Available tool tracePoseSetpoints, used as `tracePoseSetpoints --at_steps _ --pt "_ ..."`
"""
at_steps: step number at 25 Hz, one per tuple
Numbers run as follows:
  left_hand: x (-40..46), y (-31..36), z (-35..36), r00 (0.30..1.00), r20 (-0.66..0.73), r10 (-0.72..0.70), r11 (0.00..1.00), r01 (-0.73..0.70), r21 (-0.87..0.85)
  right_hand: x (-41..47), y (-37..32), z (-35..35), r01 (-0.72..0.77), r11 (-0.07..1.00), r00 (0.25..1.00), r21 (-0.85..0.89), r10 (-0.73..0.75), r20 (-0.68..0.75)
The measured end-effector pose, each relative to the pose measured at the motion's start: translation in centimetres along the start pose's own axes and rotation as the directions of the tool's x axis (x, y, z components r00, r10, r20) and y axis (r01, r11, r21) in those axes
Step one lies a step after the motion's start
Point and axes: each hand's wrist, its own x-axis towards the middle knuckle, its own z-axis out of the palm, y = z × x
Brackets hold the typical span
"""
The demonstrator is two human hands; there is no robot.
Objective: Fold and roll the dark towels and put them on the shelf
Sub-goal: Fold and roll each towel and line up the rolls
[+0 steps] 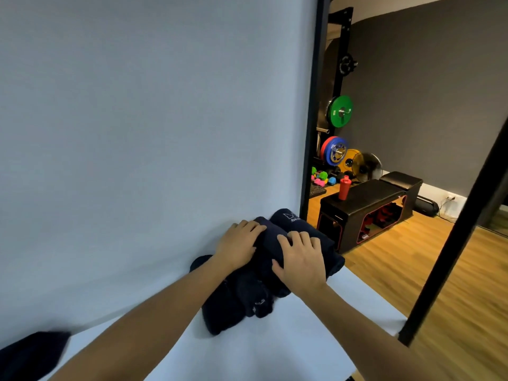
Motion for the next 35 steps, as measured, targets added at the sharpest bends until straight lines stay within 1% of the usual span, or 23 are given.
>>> tracePoseSetpoints --at_steps 2,4,6,8,10,12,14,17,19,20,21,22,24,25,26,27,28,30,31,32,34,35 --pt "-2.8 -1.1 -0.7 0.999 -0.035 -0.024 0.998 0.027 0.064 0.2 -2.3 -0.6 0.047 0.999 0.999 0.016 -0.047 -0.001" --pt "-6.2 -3.1 -2.0 0.995 -0.068 -0.077 0.993 0.082 0.088 0.3 -5.5 -1.0 0.104 0.993 0.994 0.059 -0.106 0.023" --pt "-10.6 -5.8 -3.4 0.981 -0.071 -0.181 0.979 0.187 0.081 0.4 -9.5 -1.3 0.161 0.981 0.986 0.106 -0.166 0.035" --pt "-15.2 -8.2 -4.6 0.961 -0.044 -0.271 0.958 0.274 0.083 0.3 -13.5 -1.3 0.217 0.962 0.972 0.167 -0.228 0.050" --pt "-21.6 -11.2 -5.7 0.927 -0.020 -0.374 0.920 0.374 0.113 -0.3 -19.3 -1.4 0.316 0.912 0.937 0.261 -0.343 0.063" --pt "-28.2 -14.5 -6.7 0.869 0.000 -0.496 0.859 0.490 0.146 -1.4 -25.6 -1.5 0.419 0.833 0.877 0.361 -0.474 0.077" --pt "-34.5 -17.5 -7.6 0.793 0.023 -0.609 0.783 0.596 0.179 -2.8 -31.7 -1.7 0.503 0.740 0.796 0.446 -0.597 0.093" --pt "-42.9 -20.9 -9.0 0.673 0.109 -0.732 0.679 0.704 0.210 -5.3 -39.8 -2.3 0.591 0.571 0.643 0.570 -0.760 0.094" --pt "-48.4 -22.0 -8.8 0.565 0.189 -0.803 0.595 0.778 0.200 -7.7 -44.7 -2.5 0.628 0.466 0.521 0.624 -0.846 0.108" --pt "-50.7 -22.2 -8.2 0.514 0.233 -0.826 0.555 0.812 0.178 -8.9 -46.7 -2.4 0.646 0.442 0.487 0.623 -0.866 0.110" --pt "-52.6 -22.2 -7.5 0.477 0.268 -0.837 0.525 0.838 0.147 -9.7 -48.3 -2.1 0.659 0.435 0.481 0.614 -0.871 0.100" --pt "-53.9 -22.1 -6.9 0.465 0.282 -0.839 0.511 0.852 0.116 -10.2 -49.5 -1.8 0.668 0.445 0.492 0.597 -0.866 0.095" --pt "-54.8 -22.2 -6.3 0.474 0.271 -0.838 0.513 0.854 0.091 -10.6 -50.6 -1.9 0.695 0.467 0.513 0.547 -0.855 0.078" --pt "-54.7 -22.3 -6.4 0.481 0.267 -0.835 0.518 0.851 0.086 -10.4 -50.6 -2.0 0.714 0.454 0.515 0.533 -0.857 0.039" --pt "-54.5 -22.6 -6.7 0.482 0.274 -0.832 0.518 0.853 0.072 -10.2 -50.3 -1.7 0.724 0.435 0.533 0.536 -0.845 -0.034" --pt "-54.2 -22.8 -7.2 0.480 0.278 -0.832 0.511 0.859 0.046 -9.9 -49.8 -1.9 0.714 0.438 0.567 0.546 -0.819 -0.083" --pt "-53.8 -23.1 -7.5 0.474 0.283 -0.834 0.497 0.868 0.008 -9.5 -49.2 -2.3 0.689 0.466 0.620 0.555 -0.776 -0.118" --pt "-52.6 -23.5 -9.0 0.470 0.277 -0.838 0.457 0.882 -0.111 -8.4 -47.7 -4.4 0.513 0.539 0.781 0.668 -0.617 -0.103" --pt "-51.7 -23.6 -10.1 0.485 0.266 -0.833 0.447 0.873 -0.195 -7.7 -46.9 -5.7 0.415 0.540 0.832 0.733 -0.551 -0.064" --pt "-50.7 -23.7 -11.4 0.516 0.244 -0.821 0.451 0.848 -0.279 -6.7 -46.2 -7.3 0.369 0.516 0.859 0.773 -0.507 -0.071" --pt "-48.1 -23.4 -14.2 0.595 0.170 -0.786 0.500 0.773 -0.391 -4.5 -44.6 -11.2 0.379 0.491 0.891 0.784 -0.423 -0.165" --pt "-46.7 -22.8 -16.1 0.627 0.113 -0.771 0.532 0.731 -0.426 -3.3 -43.5 -13.4 0.374 0.472 0.909 0.799 -0.358 -0.213"
